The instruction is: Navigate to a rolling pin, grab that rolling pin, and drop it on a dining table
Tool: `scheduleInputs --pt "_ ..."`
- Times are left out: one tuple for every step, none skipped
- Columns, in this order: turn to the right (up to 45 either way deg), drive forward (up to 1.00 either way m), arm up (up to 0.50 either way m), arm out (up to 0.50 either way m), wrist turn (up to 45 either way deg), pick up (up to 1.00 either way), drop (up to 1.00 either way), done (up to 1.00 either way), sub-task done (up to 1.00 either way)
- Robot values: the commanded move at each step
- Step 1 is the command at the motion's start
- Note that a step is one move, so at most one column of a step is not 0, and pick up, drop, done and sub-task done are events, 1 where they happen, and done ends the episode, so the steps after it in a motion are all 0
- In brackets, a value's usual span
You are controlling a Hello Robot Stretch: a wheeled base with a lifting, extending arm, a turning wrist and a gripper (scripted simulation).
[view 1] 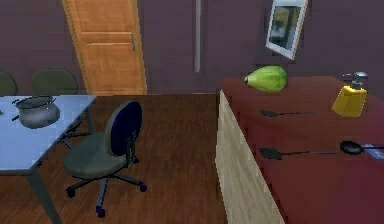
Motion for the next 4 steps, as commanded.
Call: scheduleInputs --pt "0.0 0.00 0.00 0.00 45.0 0.00 0.00 0.00 0.00" --pt "0.0 0.00 0.00 0.00 45.0 0.00 0.00 0.00 0.00" --pt "0.0 0.00 0.00 0.00 45.0 0.00 0.00 0.00 0.00" --pt "0.0 0.00 0.00 0.00 21.0 0.00 0.00 0.00 0.00"
